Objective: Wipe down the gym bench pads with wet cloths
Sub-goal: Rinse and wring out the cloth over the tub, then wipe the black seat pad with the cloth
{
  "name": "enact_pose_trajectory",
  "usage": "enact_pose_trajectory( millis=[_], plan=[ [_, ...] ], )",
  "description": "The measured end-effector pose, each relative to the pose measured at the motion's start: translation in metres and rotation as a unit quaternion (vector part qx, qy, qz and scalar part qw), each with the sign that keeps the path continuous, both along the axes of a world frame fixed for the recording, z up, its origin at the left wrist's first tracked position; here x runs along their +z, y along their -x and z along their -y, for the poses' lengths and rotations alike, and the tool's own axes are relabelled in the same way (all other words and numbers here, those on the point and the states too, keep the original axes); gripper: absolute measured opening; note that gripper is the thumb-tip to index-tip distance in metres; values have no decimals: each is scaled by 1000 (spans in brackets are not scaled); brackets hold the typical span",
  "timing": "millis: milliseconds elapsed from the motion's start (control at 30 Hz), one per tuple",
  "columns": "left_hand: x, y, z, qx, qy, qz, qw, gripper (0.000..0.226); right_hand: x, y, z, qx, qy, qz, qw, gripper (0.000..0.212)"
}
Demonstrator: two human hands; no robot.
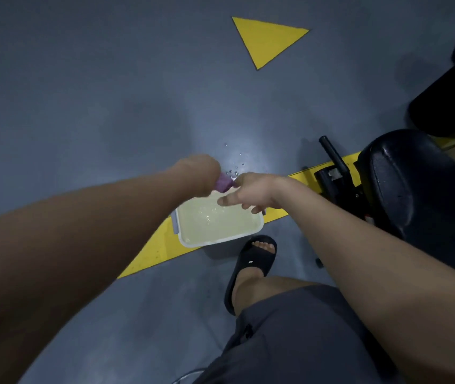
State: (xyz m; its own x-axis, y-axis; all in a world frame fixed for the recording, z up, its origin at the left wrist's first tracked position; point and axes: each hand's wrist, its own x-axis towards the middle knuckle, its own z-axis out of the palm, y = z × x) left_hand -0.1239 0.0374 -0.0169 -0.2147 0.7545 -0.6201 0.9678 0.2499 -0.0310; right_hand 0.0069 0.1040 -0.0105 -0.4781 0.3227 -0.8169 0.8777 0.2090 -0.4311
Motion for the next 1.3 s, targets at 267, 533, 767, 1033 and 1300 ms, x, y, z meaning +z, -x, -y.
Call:
enact_pose_trajectory(
  millis=[267,533,767,1033,1300],
  plan=[
    [56,-32,-8,244,-99,382,886,55,37,-51,-15,-281,86,-232,927,30],
    [124,-124,-47,166,-215,494,826,12,106,-181,-27,-443,-33,-367,817,25],
    [138,-243,-71,213,-231,591,743,13,134,-300,-20,-466,-48,-397,789,28],
    [104,-329,-79,261,-202,581,744,26,100,-371,-5,-545,56,-442,710,22],
    [83,-339,-91,226,-70,647,725,64,79,-391,-14,-620,-62,-309,719,22]
  ],
)
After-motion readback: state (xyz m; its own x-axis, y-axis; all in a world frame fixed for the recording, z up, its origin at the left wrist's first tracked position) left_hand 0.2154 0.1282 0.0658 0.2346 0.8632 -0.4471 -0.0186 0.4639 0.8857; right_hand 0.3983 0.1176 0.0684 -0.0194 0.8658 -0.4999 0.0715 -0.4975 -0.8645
